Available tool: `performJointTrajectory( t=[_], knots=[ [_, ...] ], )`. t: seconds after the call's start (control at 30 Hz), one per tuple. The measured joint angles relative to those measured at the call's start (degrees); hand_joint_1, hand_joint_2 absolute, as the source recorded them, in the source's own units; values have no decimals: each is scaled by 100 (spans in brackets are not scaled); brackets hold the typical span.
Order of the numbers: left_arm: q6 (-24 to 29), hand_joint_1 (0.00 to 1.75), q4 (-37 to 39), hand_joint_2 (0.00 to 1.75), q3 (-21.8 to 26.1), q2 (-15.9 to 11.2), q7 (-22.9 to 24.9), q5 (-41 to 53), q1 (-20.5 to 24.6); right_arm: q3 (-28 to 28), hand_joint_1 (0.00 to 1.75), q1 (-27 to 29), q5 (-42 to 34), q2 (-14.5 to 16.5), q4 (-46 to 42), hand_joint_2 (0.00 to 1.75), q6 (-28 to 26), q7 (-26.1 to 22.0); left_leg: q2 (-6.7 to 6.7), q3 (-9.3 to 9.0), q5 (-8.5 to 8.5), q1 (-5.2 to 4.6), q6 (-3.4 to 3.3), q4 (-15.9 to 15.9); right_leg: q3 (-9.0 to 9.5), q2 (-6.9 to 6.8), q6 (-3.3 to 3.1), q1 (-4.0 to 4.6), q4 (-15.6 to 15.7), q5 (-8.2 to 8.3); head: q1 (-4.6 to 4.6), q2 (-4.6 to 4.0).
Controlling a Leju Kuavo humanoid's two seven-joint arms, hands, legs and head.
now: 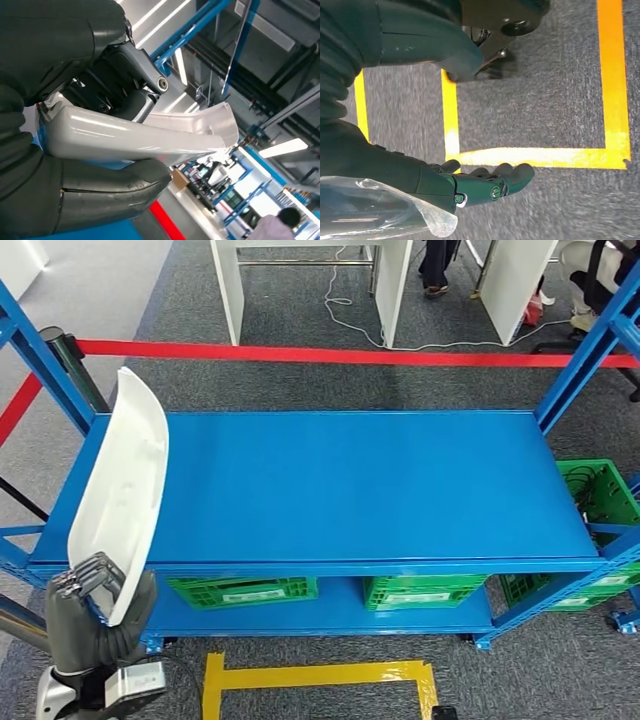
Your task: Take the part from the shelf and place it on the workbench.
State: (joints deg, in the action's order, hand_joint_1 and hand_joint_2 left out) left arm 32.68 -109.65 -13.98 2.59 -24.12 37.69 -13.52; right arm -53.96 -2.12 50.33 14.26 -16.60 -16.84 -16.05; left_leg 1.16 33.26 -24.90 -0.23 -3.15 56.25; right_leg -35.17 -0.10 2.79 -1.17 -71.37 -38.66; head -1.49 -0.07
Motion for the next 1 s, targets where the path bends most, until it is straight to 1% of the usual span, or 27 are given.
performJointTrajectory(
  t=[0.03,0.07,0.1,0.13,0.17,0.2,0.23,0.3,0.33,0.37,0.4,0.43,0.47,0.5,0.53,0.57,0.6,0.63,0.67,0.7,0.73,0.8,0.83,0.87,0.9,0.97,1.0],
  knots=[
    [97,175,-3,175,-39,21,-108,-102,-54,-63,0,13,-47,-1,-25,175,114,-32,2,23,3,3,2,25,25,-1,12,-5,-10,65,-1,0],
    [176,175,-3,175,-69,50,-215,-217,-98,-118,0,23,-72,-1,-48,175,218,-67,1,50,4,10,9,58,163,-4,24,-14,223,230,-1,0],
    [235,175,-3,175,-84,86,-314,-321,-132,-161,0,26,-75,-1,-67,175,304,-104,0,80,4,18,22,100,384,-11,39,-29,627,425,-2,0],
    [276,175,-3,175,-89,132,-412,-413,-158,-192,0,23,-65,7,-81,175,372,-137,-3,115,6,17,49,144,610,-10,39,-29,1015,554,-3,0],
    [301,175,-1,175,-89,185,-504,-493,-177,-219,0,19,-55,16,-93,175,423,-164,-8,145,13,13,84,183,757,-4,22,-27,1286,647,2,0],
    [313,175,3,175,-90,236,-586,-564,-189,-243,0,17,-49,29,-103,175,460,-181,-12,170,28,6,126,217,812,6,-4,-21,1431,673,3,0],
    [317,175,8,175,-90,288,-664,-640,-196,-270,0,17,-48,43,-113,175,492,-192,-16,188,53,4,170,231,793,23,-41,-5,1439,671,7,0],
    [316,175,25,175,-83,365,-776,-754,-199,-322,0,32,-55,72,-131,175,534,-198,-24,209,85,19,246,248,692,28,-119,-7,1436,719,5,0],
    [316,175,35,175,-77,396,-821,-796,-202,-346,0,37,-58,85,-141,175,551,-198,-33,236,9,29,283,289,653,23,-172,-11,1434,755,13,0],
    [316,175,45,175,-69,420,-859,-827,-205,-364,0,41,-62,97,-151,175,564,-199,-44,283,-168,39,317,425,610,14,-223,-20,1439,803,21,0],
    [316,175,54,175,-61,445,-893,-856,-208,-381,0,43,-64,106,-162,175,579,-202,-54,357,-433,49,348,676,564,6,-262,-26,1440,858,36,0],
    [316,175,64,175,-53,470,-918,-886,-209,-397,0,43,-66,109,-175,175,598,-208,-61,441,-734,57,375,1025,511,6,-282,-22,1434,913,51,0],
    [316,175,76,175,-43,492,-935,-915,-208,-412,0,44,-70,112,-185,175,618,-215,-63,510,-976,66,393,1400,455,3,-286,-17,1425,967,58,0],
    [317,175,91,175,-31,515,-943,-945,-208,-430,0,45,-79,114,-192,175,642,-228,-64,534,-1104,71,402,1687,391,2,-285,-13,1411,1016,61,0],
    [318,175,108,175,-16,535,-947,-972,-207,-448,0,45,-88,115,-198,175,664,-244,-65,475,-1104,75,403,1792,319,0,-281,-10,1393,1059,60,0],
    [320,175,123,175,2,555,-949,-991,-206,-465,0,44,-97,115,-202,175,683,-260,-66,306,-991,77,396,1654,251,1,-275,-9,1371,1094,59,0],
    [322,175,136,175,19,574,-950,-1003,-202,-481,0,44,-101,118,-205,175,702,-274,-71,47,-831,78,381,1313,193,6,-264,-9,1348,1124,61,0],
    [323,175,144,175,36,591,-950,-1006,-194,-493,0,44,-101,123,-209,175,717,-282,-87,-248,-729,79,359,866,147,11,-247,-8,1330,1155,61,0],
    [323,175,150,175,54,610,-950,-1006,-184,-503,0,42,-100,130,-215,175,729,-287,-110,-501,-671,72,335,450,113,19,-221,-4,1319,1188,58,0],
    [323,175,155,175,69,626,-950,-1008,-178,-510,0,41,-99,138,-221,175,736,-291,-132,-652,-658,60,311,180,93,24,-188,-3,1320,1229,56,0],
    [324,175,159,175,87,641,-951,-1010,-173,-516,0,40,-98,144,-227,175,742,-293,-150,-706,-679,45,287,51,79,27,-149,-6,1331,1276,58,0],
    [322,175,166,175,122,672,-951,-1020,-174,-532,0,44,-93,152,-234,175,748,-298,-147,-651,-598,31,216,19,63,33,-64,-19,1364,1351,59,0],
    [318,175,168,175,137,689,-950,-1024,-170,-542,0,49,-88,155,-238,175,750,-299,-133,-606,-544,36,169,0,36,32,-31,-24,1346,1302,60,0],
    [313,175,170,175,147,708,-950,-1027,-167,-549,0,54,-83,157,-242,175,751,-300,-118,-546,-478,42,114,-19,-22,30,-6,-24,1252,1152,50,0],
    [311,175,172,175,156,725,-948,-1028,-167,-555,0,57,-77,160,-247,175,751,-301,-101,-474,-409,47,70,-35,-105,26,7,-23,1049,906,41,0],
    [287,175,178,175,177,746,-929,-1007,-173,-563,0,56,-61,164,-258,175,751,-280,-80,-303,-283,15,17,-21,-302,21,25,-15,340,353,25,0],
    [266,175,185,175,191,751,-908,-983,-177,-571,0,57,-51,165,-264,175,751,-257,-72,-213,-219,-5,7,-8,-352,21,30,-10,-5,213,23,0]
  ],
)
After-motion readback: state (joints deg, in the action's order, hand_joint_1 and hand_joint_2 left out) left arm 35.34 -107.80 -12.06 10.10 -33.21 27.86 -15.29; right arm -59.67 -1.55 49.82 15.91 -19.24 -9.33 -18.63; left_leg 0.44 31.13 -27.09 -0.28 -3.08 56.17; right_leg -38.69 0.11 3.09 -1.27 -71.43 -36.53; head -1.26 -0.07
